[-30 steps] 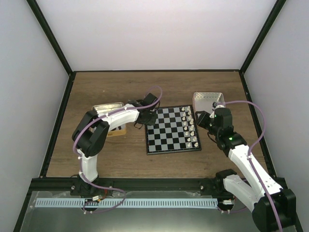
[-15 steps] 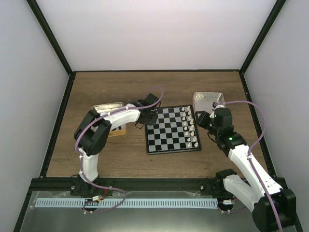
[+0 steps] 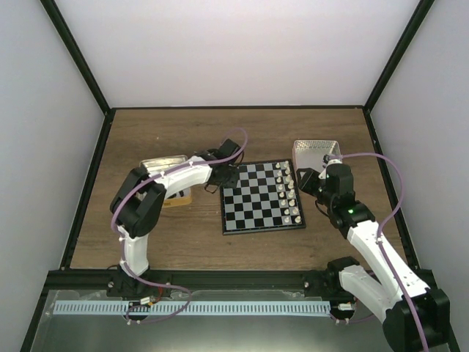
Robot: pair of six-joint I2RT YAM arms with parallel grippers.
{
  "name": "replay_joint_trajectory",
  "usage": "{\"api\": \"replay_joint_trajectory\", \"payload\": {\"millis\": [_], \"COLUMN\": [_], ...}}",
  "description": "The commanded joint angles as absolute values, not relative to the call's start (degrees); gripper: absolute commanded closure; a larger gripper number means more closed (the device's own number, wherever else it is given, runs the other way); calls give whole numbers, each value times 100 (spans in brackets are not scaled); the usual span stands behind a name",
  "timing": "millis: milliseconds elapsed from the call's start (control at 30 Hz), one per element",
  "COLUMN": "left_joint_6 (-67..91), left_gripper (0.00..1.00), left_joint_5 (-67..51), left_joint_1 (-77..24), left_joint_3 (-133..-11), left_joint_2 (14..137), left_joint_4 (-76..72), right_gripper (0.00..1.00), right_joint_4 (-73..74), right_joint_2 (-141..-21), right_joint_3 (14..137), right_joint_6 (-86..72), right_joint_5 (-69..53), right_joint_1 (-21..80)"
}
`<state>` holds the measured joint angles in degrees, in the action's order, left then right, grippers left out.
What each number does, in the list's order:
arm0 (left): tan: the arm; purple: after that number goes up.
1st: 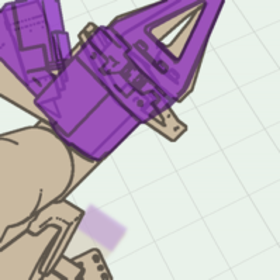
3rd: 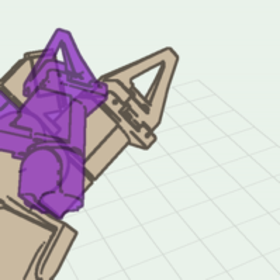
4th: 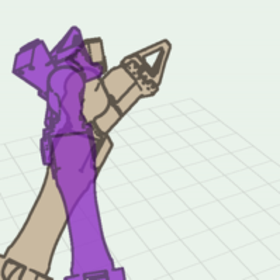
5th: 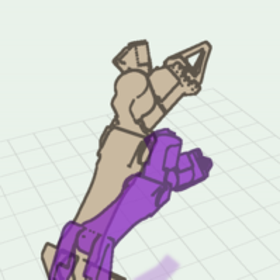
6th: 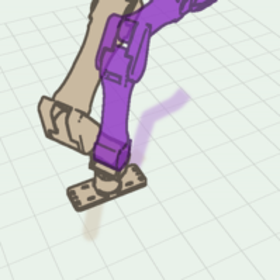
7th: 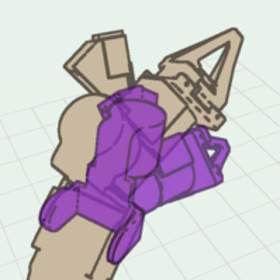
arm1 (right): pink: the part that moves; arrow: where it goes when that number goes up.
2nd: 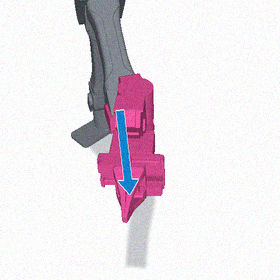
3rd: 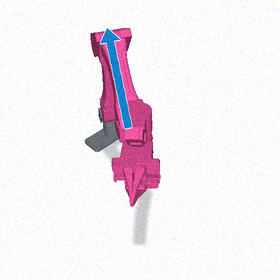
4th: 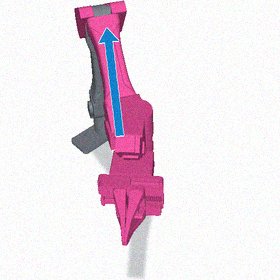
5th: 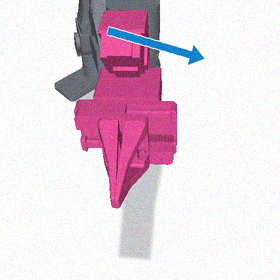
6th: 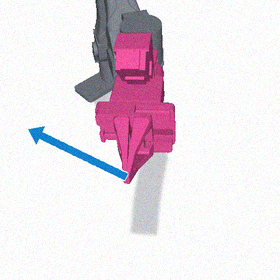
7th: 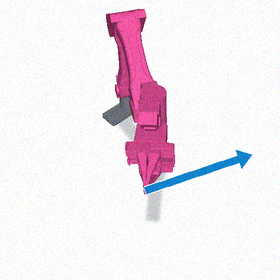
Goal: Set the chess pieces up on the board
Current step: Adjust the chess piece on the chessboard, then pick up the chess piece from the storage box.
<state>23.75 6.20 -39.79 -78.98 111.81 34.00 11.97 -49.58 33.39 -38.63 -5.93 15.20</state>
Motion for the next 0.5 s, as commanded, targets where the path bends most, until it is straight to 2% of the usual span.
{"api": "replay_joint_trajectory", "payload": {"millis": [0,267,467], "left_joint_6": [2375,2765,3242], "left_gripper": [47,45,41], "left_joint_5": [844,1844,1763], "left_joint_1": [-3977,-3556,-2646], "left_joint_3": [-8129,-7688,-6721], "left_joint_2": [10537,9611,8642], "left_joint_4": [3477,3489,3056], "right_gripper": [66,65,65], "right_joint_4": [1238,1247,1241], "right_joint_2": [-4834,-4835,-4850], "right_joint_3": [3448,3464,3480], "right_joint_6": [-3884,-3910,-3903], "right_joint_5": [-492,-561,-573], "right_joint_1": [1555,1553,1555]}}
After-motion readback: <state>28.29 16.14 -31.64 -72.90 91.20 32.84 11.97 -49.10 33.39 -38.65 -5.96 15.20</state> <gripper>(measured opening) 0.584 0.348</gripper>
